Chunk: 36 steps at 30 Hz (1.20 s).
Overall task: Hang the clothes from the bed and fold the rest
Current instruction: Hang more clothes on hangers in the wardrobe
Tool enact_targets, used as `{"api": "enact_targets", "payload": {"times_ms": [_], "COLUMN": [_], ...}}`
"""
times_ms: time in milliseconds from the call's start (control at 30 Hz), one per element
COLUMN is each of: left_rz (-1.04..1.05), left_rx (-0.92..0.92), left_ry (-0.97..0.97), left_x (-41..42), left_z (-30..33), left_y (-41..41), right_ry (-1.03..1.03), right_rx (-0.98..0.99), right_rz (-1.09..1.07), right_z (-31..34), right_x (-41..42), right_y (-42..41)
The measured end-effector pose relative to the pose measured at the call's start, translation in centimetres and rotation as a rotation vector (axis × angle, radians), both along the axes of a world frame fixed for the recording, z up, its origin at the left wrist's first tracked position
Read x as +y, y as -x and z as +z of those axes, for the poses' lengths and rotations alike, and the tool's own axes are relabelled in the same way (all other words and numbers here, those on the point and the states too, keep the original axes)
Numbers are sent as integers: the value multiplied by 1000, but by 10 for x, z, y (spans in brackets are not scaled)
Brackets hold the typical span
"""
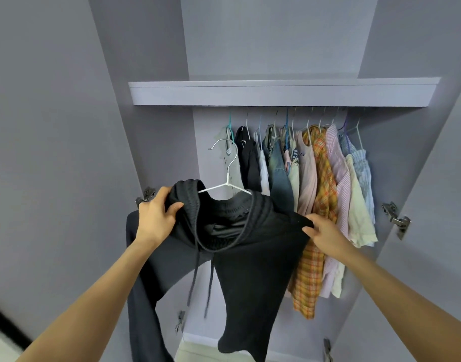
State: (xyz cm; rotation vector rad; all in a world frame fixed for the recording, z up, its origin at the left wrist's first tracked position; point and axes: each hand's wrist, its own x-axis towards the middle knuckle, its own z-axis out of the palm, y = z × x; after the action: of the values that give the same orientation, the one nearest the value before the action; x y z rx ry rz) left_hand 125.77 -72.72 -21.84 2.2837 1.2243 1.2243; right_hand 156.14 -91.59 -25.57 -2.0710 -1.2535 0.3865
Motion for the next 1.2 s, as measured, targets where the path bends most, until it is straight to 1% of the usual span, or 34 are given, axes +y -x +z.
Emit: {"api": "enact_targets", "payload": {"times_ms": [133, 200, 367, 433, 533, 600, 667, 733, 767, 867, 900, 967, 1000, 1033, 1067, 1100, 1167, 1200], "left_rz": [56, 89, 138, 125, 126, 143, 198, 242, 234, 142, 116, 84, 68, 53, 39, 24, -15, -36], "left_rx": [69, 80, 56, 44, 30, 28, -5, -64, -79, -79, -73, -59, -55, -53, -48, -43, -40, -36], "left_ry": [-91, -118, -140, -167, -179, -179, -143, -92, -84, -102, -102, -106, -107, -101, -87, -73, -68, -73], "left_x": [-3, -4, -5, -8, -8, -6, -3, -1, 0, -3, -5, -11, -14, -15, -17, -19, -23, -27], "left_z": [0, -2, -8, -8, -6, -8, -8, -5, -2, 6, 6, 3, 0, -2, -4, -6, -7, -8], "left_y": [0, 2, 7, 4, 0, 0, 1, 0, 0, -2, -3, -5, -5, -6, -7, -9, -12, -13], "right_ry": [-144, -211, -313, -290, -135, -79, -202, -350, -346, -124, -117, -259, -349, -399, -415, -406, -310, -261], "right_rx": [-89, -110, -35, -23, 64, 66, 56, 114, 131, 72, 43, -52, -143, -244, -327, -359, -306, -259], "right_rz": [-151, -176, -193, -207, -163, -171, -301, -437, -435, -319, -324, -349, -316, -238, -117, 19, 239, 306], "right_z": [7, 14, 20, 16, 6, 1, -4, -9, -13, -23, -20, -4, 7, 19, 30, 41, 59, 67], "right_x": [11, 12, 8, 5, 4, 2, 0, -1, -1, 3, 4, 10, 14, 19, 24, 29, 43, 51], "right_y": [7, 10, 11, 12, 8, 4, 5, 10, 12, 16, 18, 23, 27, 32, 38, 46, 65, 74]}}
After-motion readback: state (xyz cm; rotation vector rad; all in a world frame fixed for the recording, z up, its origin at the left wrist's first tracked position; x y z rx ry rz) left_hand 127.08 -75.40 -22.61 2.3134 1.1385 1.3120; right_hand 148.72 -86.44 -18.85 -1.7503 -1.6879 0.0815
